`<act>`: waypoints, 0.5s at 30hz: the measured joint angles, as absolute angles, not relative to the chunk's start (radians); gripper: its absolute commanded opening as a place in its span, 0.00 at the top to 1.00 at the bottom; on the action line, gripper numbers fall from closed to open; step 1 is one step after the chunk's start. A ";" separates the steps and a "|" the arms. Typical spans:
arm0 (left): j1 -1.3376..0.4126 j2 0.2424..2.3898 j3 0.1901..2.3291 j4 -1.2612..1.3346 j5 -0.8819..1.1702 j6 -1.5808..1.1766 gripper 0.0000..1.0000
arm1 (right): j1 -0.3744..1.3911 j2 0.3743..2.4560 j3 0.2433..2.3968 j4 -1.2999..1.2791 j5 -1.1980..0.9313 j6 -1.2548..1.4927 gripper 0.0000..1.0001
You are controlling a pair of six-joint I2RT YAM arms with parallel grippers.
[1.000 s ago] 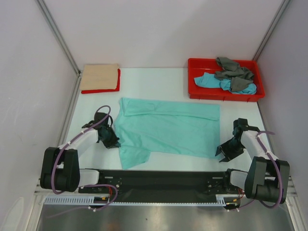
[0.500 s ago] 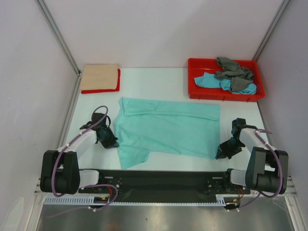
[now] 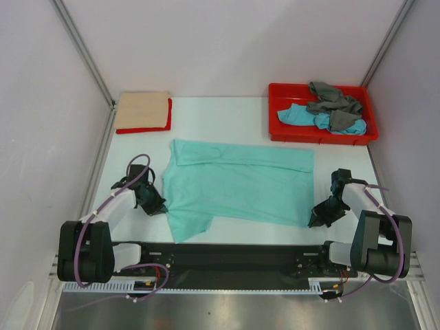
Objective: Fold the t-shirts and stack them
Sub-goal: Fold the tshirt
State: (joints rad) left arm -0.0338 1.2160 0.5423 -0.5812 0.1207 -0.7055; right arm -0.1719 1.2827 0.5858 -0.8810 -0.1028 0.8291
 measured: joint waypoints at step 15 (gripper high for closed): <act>-0.034 1.185 0.554 -0.639 0.131 -0.689 1.00 | -0.172 1.277 0.612 -0.883 -0.042 0.716 1.00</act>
State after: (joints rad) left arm -0.0338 1.1854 0.5537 -0.6388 0.1310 -0.6891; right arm -0.1719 1.2774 0.6121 -0.8829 -0.0418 0.7158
